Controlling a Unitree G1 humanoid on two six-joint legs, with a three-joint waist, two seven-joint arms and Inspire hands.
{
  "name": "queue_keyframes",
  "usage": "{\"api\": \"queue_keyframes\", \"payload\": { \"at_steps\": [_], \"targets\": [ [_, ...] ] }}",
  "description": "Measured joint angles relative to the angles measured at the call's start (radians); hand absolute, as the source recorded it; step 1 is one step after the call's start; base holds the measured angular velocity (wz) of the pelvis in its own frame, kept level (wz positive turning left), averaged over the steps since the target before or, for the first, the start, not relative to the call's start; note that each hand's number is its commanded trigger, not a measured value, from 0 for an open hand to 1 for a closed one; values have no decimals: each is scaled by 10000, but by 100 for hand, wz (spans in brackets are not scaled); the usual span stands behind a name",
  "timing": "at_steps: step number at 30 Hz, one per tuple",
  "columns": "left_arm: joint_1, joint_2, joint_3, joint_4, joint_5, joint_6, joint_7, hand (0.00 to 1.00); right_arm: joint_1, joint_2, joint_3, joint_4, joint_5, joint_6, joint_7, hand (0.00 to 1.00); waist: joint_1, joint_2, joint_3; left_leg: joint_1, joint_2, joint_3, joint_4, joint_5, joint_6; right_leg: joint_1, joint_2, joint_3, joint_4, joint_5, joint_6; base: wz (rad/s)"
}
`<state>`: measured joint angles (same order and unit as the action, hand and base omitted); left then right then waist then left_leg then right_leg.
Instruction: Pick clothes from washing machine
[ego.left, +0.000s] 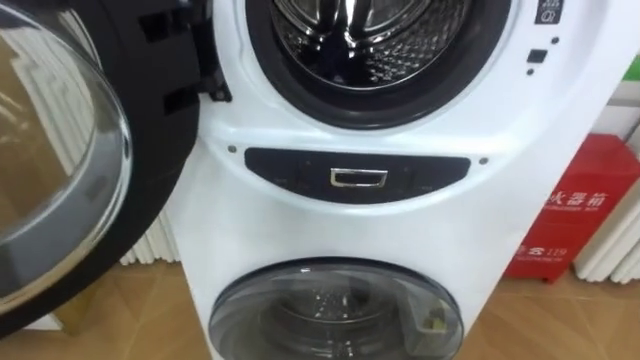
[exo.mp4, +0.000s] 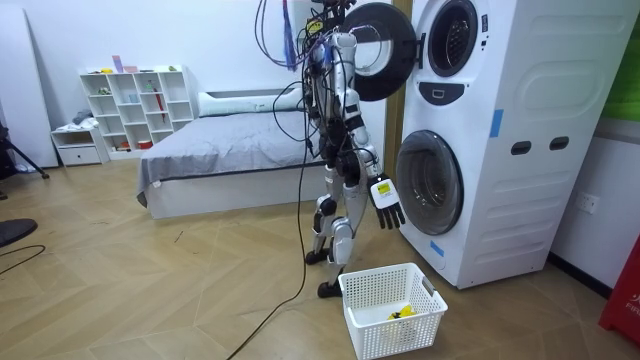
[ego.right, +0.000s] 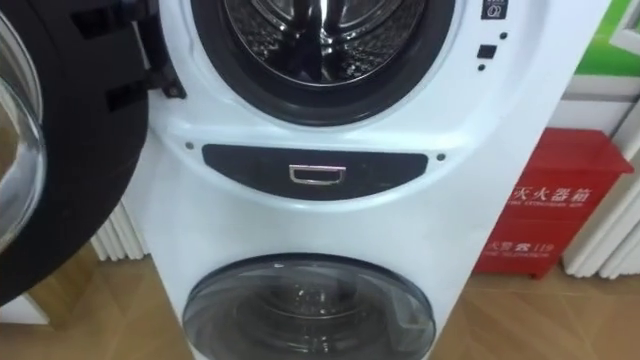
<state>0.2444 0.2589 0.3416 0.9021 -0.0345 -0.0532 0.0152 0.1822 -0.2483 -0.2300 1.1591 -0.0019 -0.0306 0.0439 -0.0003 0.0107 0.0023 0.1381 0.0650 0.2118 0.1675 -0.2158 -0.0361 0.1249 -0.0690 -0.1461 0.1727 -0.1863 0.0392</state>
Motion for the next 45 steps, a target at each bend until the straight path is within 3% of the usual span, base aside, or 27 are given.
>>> {"api": "queue_keyframes", "payload": {
  "at_steps": [2, 5, 7, 10, 11, 12, 14, 15, 18, 24, 30, 35, 37, 39, 41, 45],
  "targets": [
    [-327, 51, 534, -495, -234, -3, 453, 0, 202, -18, -383, -139, -246, -39, -42, 0, 43, 135, 10, -10, -3, -18, 4, 2, 1, -6, -1, -5, 9, 0, 0, 0],
    [-731, 141, 1237, -1772, -1150, -8, 948, 0, 366, -42, -735, -260, -370, -45, -143, 0, 100, 509, -5, -30, -12, -20, 13, 9, 2, -49, -3, 37, 24, -10, 5, -2],
    [-1168, 336, 1681, -2484, -1531, -197, 1279, 0, 390, -29, -812, -264, -474, -48, -146, 0, 132, 526, -12, -43, -13, -17, 14, 25, -1, -111, -5, 69, 99, -64, -7, -4],
    [-1727, 721, 2129, -4071, -1654, -158, 2105, 0, 488, 23, -1141, -412, -481, -159, -287, 0, 217, 447, -108, -80, -23, -44, 22, 27, -4, -172, -16, 70, 127, -128, -19, -3],
    [-1734, 875, 2193, -4362, -1689, -38, 2420, 0, 637, 84, -1149, -462, -486, -218, -374, 0, 218, 313, -56, -86, -24, -73, 22, 27, -4, -163, -12, 53, 116, -129, -19, 7],
    [-1731, 906, 2208, -4884, -1699, 68, 2701, 0, 845, 181, -1139, -506, -477, -232, -397, 0, 365, 205, -19, -113, -21, -113, 28, 26, -5, -167, -2, 34, 115, -128, -20, 9],
    [-1733, 1010, 2203, -5510, -1692, 192, 3174, 0, 1025, 242, -1131, -555, -558, -111, -407, 0, 507, 48, -103, -213, -21, -217, 84, 19, -12, -213, -2, -32, 130, -116, -12, 12],
    [-1734, 1135, 2176, -5720, -1686, 434, 3446, 0, 1123, 252, -1183, -654, -644, -32, -412, 0, 508, 31, -102, -243, -16, -289, 167, 10, -17, -199, -3, -54, 127, -64, -5, 7],
    [-1740, 1366, 2176, -6039, -1685, 1063, 4032, 0, 1163, 486, -1554, -835, -1340, 9, -415, 0, 549, 66, -82, -252, -16, -369, 215, 7, -17, -157, -3, -95, 81, -6, 4, 0],
    [-2000, 1925, 1766, -6109, -1667, 1646, 4833, 0, 1265, 511, -1584, -1205, -1852, 194, -326, 0, 583, 287, 53, -495, -21, -666, 254, -17, -2, -194, 13, -313, -42, 21, 19, 13],
    [-2027, 2354, 1471, -6120, -764, 1675, 5074, 0, 1380, 459, -1872, -1415, -1989, 320, -192, 0, 568, 296, 53, -759, -20, -933, 457, -18, -1, -242, 16, -493, -30, 36, -5, 13],
    [-2025, 2383, 1461, -6520, -270, 1724, 5229, 0, 1315, 484, -1868, -999, -1998, 316, 0, 0, 573, 247, 81, -813, -31, -1074, 541, -21, 4, -188, 13, -500, -27, 37, -5, 9],
    [-2010, 2382, 1422, -6811, -241, 1875, 5234, 0, 1309, 489, -1867, -900, -1992, 316, 79, 0, 603, 219, 99, -855, -33, -1112, 556, -21, 4, -193, 11, -515, -38, 38, -4, 11],
    [-1881, 2381, 1406, -7380, -62, 2310, 5232, 0, 1292, 487, -1864, -792, -1987, 299, 222, 0, 599, 167, 126, -912, -55, -1215, 603, -24, 9, -191, 2, -518, -35, 40, -2, 11],
    [-1731, 2381, 1298, -7825, 81, 2393, 5233, 0, 1198, 488, -1853, -532, -1996, 330, 393, 0, 597, 81, 173, -985, -70, -1329, 675, -28, 17, -193, 0, -479, -21, 43, 2, 18],
    [-1303, 2358, 1016, -8851, 80, 2787, 5145, 0, 1022, 474, -1841, -367, -2037, 360, 704, 0, 570, 27, 185, -1194, -82, -1533, 887, -50, 55, -202, -7, -580, -22, 113, 26, 18]
  ]
}}
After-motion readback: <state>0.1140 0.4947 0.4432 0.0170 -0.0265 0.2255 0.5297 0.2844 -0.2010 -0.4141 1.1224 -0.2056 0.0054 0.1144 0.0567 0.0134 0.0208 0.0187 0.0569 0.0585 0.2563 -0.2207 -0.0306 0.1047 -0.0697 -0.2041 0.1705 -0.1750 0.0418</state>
